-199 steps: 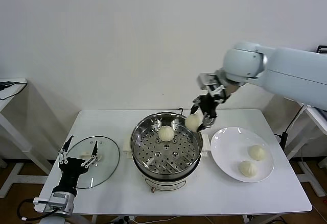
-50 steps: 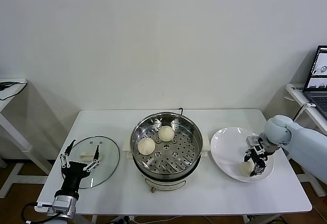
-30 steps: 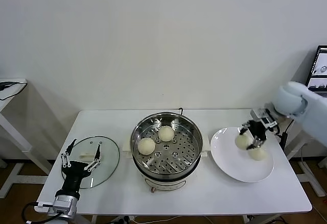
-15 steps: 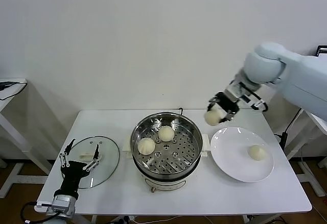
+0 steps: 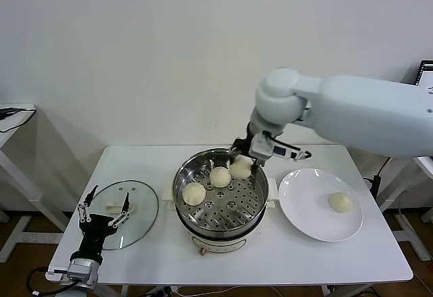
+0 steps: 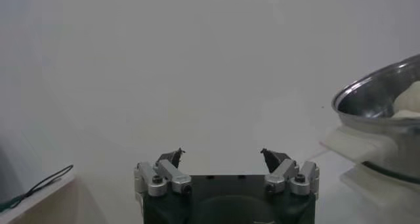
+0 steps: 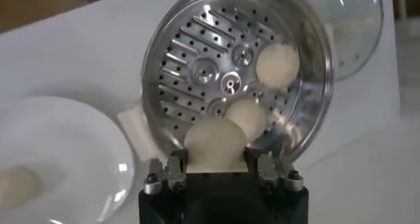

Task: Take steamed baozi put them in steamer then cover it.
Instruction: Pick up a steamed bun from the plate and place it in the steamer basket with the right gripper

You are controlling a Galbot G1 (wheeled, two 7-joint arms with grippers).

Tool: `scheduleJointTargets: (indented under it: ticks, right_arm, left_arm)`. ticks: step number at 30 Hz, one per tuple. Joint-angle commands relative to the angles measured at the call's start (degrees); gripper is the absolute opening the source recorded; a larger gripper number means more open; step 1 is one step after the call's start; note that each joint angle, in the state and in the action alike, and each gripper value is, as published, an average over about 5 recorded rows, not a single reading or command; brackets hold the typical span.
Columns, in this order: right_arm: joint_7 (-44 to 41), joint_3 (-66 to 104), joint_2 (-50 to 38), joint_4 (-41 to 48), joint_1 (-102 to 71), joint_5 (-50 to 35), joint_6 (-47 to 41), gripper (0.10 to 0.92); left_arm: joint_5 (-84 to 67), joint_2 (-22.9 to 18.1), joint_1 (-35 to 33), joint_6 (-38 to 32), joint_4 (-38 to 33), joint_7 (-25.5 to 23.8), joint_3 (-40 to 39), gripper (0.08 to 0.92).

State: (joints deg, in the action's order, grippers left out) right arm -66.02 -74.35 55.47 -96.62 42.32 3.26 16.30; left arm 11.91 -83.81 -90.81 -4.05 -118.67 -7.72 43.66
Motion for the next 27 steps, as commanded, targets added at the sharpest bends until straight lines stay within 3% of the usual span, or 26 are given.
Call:
scheduleJointTargets:
  ticks: [1,27]
  right_arm:
    - [2.35,-2.03,6.38,-0.95,-2.42,4.02,4.15,0.611]
    - [2.11,-2.55,9.58,-0.11,-9.52,6.13,4.04,0.611]
  left_arm:
    - [-0.09,0.08,0.18,-0.08,0.53,-0.09,0.37,0.823]
    - [-0.30,0.35,1.17,-0.26,3.20,-0.38,1.30,0.823]
